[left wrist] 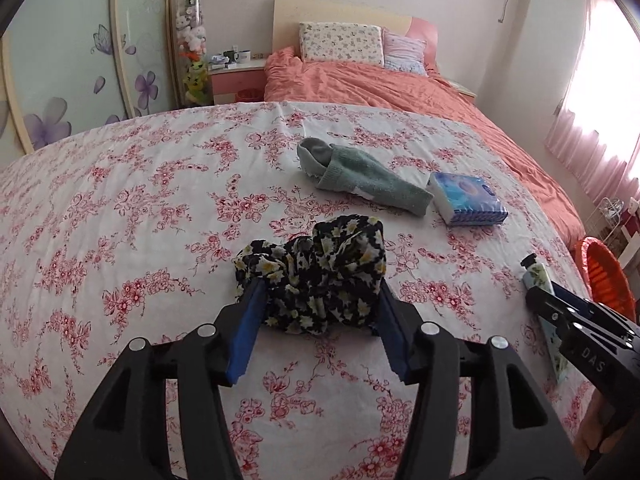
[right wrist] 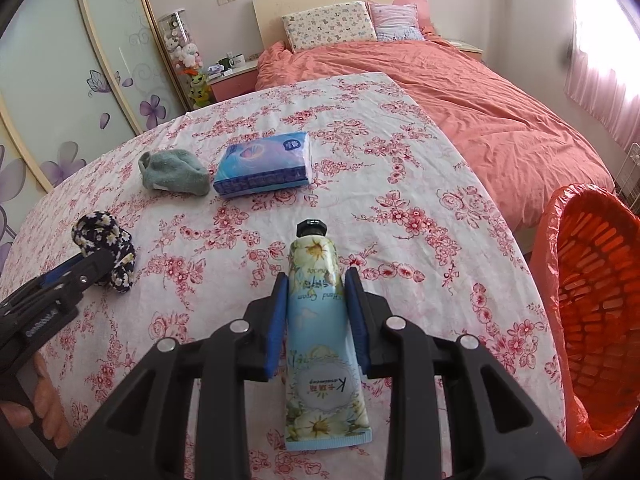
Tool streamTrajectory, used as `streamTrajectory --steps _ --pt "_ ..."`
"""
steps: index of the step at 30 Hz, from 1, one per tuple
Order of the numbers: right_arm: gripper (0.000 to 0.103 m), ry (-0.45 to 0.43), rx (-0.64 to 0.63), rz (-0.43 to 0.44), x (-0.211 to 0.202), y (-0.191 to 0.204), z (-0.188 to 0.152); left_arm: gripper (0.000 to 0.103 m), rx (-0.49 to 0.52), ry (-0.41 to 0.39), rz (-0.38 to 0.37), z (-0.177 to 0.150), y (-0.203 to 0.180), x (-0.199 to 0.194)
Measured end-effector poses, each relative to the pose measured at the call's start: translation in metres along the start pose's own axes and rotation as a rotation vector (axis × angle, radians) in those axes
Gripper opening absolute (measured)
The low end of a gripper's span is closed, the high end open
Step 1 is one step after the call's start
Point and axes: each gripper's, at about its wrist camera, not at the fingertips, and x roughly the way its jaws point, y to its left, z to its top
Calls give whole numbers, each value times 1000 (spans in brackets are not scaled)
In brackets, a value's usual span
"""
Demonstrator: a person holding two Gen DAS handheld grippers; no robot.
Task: Collect trash
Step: 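Lift the floral scrunchie with the left gripper and hold the tube in the right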
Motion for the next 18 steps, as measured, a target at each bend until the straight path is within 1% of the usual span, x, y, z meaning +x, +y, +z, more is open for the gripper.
streamTrajectory --steps 4,7,15,18 --pt "29 0 -1 -1 0 0 0 55 -13 8 12 8 -5 9" --pt "29 0 0 0 0 0 0 55 -15 43 33 11 -7 19" --pt "29 0 4 4 0 0 0 55 -11 49 45 9 -8 18" --pt "29 -1 17 20 0 -2 0 55 -22 48 35 9 -5 17"
